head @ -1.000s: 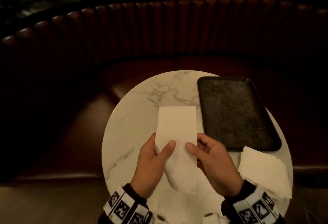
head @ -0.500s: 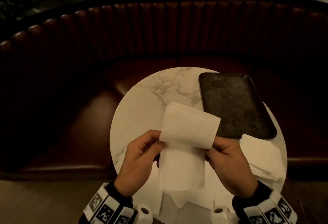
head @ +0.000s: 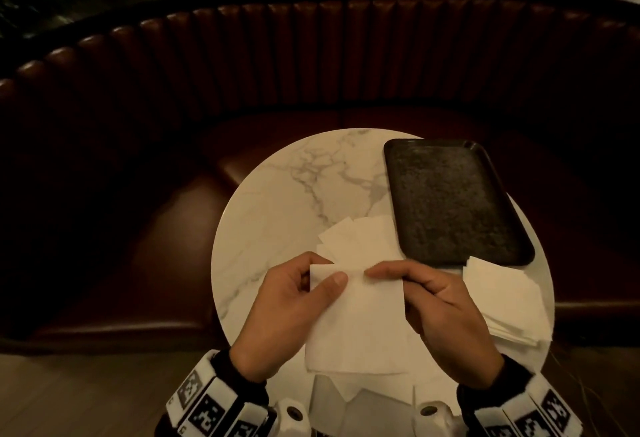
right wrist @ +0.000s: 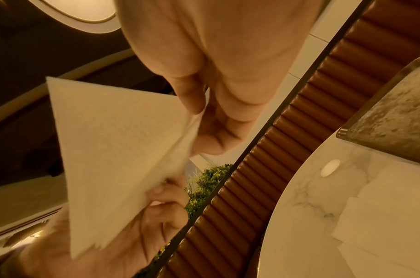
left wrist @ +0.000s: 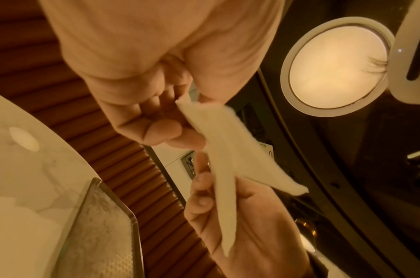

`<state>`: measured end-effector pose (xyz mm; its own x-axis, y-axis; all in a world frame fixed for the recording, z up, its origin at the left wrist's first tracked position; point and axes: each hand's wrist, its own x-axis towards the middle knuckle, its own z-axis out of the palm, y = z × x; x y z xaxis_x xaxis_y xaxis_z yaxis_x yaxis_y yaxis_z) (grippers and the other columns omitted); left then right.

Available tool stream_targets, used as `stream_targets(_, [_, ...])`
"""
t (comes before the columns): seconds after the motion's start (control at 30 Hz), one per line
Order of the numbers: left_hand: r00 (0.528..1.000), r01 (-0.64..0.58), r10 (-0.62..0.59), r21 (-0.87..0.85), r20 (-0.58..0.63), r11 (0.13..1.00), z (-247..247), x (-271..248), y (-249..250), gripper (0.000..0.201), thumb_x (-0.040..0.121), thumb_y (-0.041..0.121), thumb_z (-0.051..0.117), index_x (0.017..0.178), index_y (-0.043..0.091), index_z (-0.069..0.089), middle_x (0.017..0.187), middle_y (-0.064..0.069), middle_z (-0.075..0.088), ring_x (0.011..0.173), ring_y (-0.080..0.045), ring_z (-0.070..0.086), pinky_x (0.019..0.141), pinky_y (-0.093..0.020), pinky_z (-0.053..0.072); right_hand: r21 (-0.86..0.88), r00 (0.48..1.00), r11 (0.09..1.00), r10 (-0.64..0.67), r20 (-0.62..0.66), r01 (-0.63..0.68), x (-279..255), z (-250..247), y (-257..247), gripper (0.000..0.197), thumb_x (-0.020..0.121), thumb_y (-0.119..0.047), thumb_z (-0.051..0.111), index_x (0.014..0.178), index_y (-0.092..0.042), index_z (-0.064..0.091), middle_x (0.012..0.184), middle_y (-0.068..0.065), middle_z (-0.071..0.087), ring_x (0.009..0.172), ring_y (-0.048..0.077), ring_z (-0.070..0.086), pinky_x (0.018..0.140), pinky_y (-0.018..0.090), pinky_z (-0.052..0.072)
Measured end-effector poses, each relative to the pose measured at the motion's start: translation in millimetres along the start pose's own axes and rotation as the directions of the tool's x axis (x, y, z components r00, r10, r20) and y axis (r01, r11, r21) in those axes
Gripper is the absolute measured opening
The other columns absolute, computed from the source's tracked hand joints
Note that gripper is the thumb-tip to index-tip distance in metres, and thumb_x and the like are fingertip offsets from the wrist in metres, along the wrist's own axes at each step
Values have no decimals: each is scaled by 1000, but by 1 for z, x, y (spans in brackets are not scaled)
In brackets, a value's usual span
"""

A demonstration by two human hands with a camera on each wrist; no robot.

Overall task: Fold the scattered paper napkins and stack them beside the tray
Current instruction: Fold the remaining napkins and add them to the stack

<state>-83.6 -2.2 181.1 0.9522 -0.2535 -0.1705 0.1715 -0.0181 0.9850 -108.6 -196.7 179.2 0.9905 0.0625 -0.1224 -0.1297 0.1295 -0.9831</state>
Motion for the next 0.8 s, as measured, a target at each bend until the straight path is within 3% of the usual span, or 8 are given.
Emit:
stream_targets(0.1, [998, -56, 56, 50, -1, 997, 1, -1, 0, 21, 93, 22, 65, 88, 3, 64, 87, -22, 66, 75, -32, 64, 70, -46, 55, 59, 998, 998, -9, 57, 5, 3, -8, -4, 39, 83, -11, 42, 108, -18, 71, 106, 13, 70, 99, 30, 65, 78, 33, 51])
stream_targets(0.17, [994, -106, 105, 128, 16, 986, 3, -1, 0, 26, 90, 32, 65, 83, 8, 65, 82, -19, 64, 71, -27, 61, 65, -42, 51, -72, 998, 997, -32, 53, 36, 7, -6, -7, 32, 84, -22, 47, 106, -20, 71, 101, 10, 71, 97, 22, 67, 80, 32, 53])
stream_targets(0.23, [990, -143, 142, 180, 20, 973, 5, -1, 0, 30, 88, 40, 64, 81, 10, 65, 77, -15, 64, 70, -33, 61, 63, -48, 51, -262, 997, 963, -56, 46, 66, 11, 1, -11, 16, 85, -29, 65, 97, -23, 72, 93, 2, 73, 92, 13, 68, 84, 32, 55])
stream_targets(0.33, [986, -163, 168, 216, -8, 963, 9, 0, 2, 39, 85, 51, 59, 76, 13, 63, 73, -12, 63, 70, -36, 59, 61, -51, 49, -305, 999, 952, -33, 8, 34, 12, 5, -13, 22, 77, -23, 77, 97, -27, 71, 89, -2, 73, 89, 10, 68, 86, 30, 55])
stream_targets(0.43, [984, -158, 172, 196, -54, 968, 10, 1, 0, 41, 85, 53, 57, 70, 14, 56, 68, -10, 56, 61, -28, 52, 55, -44, 45, -270, 1000, 963, -15, -1, 14, 10, 2, -15, 24, 76, -21, 76, 99, -26, 71, 93, -7, 73, 93, 7, 67, 87, 28, 55])
stream_targets(0.53, [982, -177, 186, 211, -25, 961, 12, 1, -4, 44, 89, 51, 56, 73, 10, 55, 71, -12, 54, 63, -29, 52, 57, -41, 44, -235, 999, 971, 46, 30, -38, 10, 5, -12, 12, 79, -21, 74, 90, -17, 75, 91, -1, 75, 87, 15, 70, 80, 35, 59])
stream_targets(0.63, [977, -195, 209, 215, -42, 957, 13, 4, -3, 23, 94, 36, 61, 86, 14, 63, 78, 4, 63, 70, -13, 61, 63, -29, 51, -223, 999, 974, 51, 6, -49, 13, 5, -7, 8, 81, -21, 73, 85, -14, 75, 87, 4, 75, 84, 23, 70, 77, 40, 58])
stream_targets(0.8, [976, -213, 219, 222, -5, 952, 12, 7, -2, 30, 87, 46, 61, 87, 16, 65, 79, -12, 63, 73, -42, 58, 62, -55, 51, -238, 999, 970, 45, -28, -50, 13, -2, -4, 11, 81, -27, 72, 86, -18, 75, 90, -4, 75, 88, 8, 69, 82, 26, 56])
